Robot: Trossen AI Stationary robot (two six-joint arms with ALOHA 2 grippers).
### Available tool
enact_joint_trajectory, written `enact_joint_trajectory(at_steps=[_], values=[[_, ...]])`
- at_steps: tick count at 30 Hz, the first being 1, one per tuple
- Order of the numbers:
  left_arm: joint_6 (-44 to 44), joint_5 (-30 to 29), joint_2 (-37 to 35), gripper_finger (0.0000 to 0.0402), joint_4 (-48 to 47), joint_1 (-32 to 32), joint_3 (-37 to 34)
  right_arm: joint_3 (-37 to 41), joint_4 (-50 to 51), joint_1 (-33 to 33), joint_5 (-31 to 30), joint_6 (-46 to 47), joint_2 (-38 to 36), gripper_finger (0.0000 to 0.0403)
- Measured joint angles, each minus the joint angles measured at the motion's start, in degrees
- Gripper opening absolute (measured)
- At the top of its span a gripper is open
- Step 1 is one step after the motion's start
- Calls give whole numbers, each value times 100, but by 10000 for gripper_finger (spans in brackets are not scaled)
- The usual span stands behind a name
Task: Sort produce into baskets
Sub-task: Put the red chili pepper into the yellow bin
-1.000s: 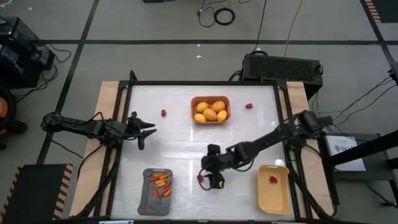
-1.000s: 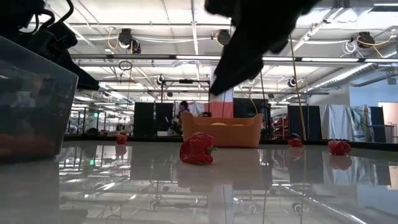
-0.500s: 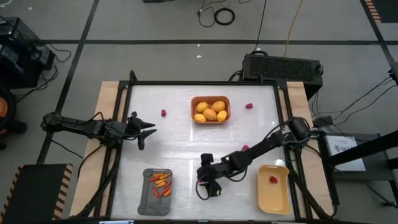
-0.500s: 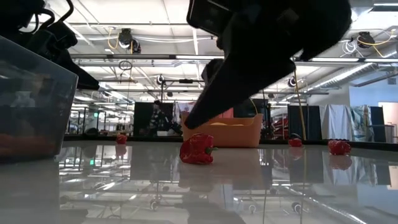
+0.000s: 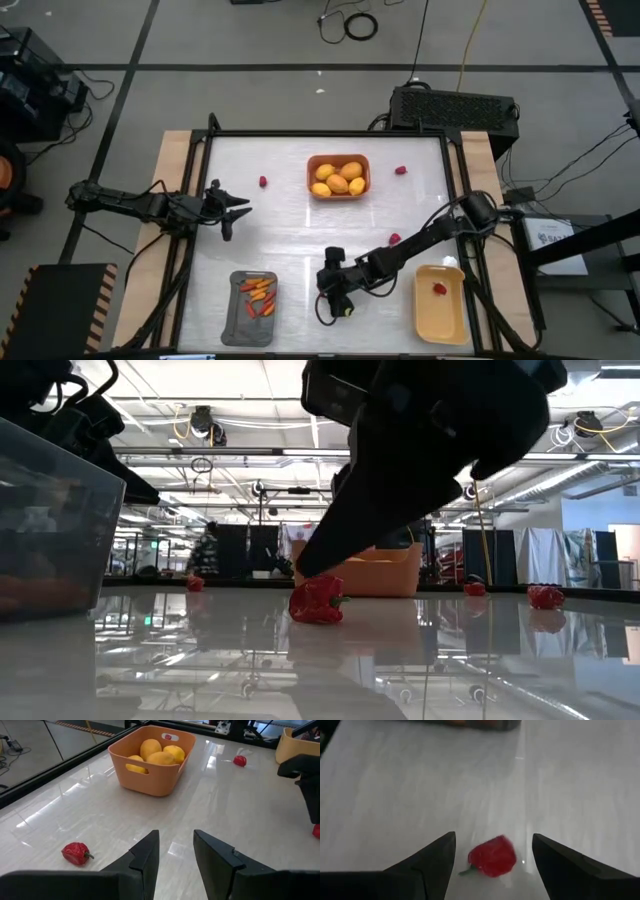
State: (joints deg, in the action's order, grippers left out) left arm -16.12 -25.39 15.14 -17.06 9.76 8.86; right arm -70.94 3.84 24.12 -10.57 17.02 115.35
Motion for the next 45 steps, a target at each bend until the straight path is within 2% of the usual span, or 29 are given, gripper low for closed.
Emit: enact_joint_trajectory(at_steps=[6,16,30,36,45], values=[[0,0,0,127,1,0,0,0,4,84,-140,143,283,254],[0,0,0,127,2,1,1,-4,-5,107,-147,351,337,248],[2,2,0,127,2,0,0,-5,108,102,-88,432,235,135],[0,2,0,127,2,2,0,-460,1229,81,237,556,-108,126],[0,0,0,127,3,0,0,-1697,4555,99,788,1264,-566,126]])
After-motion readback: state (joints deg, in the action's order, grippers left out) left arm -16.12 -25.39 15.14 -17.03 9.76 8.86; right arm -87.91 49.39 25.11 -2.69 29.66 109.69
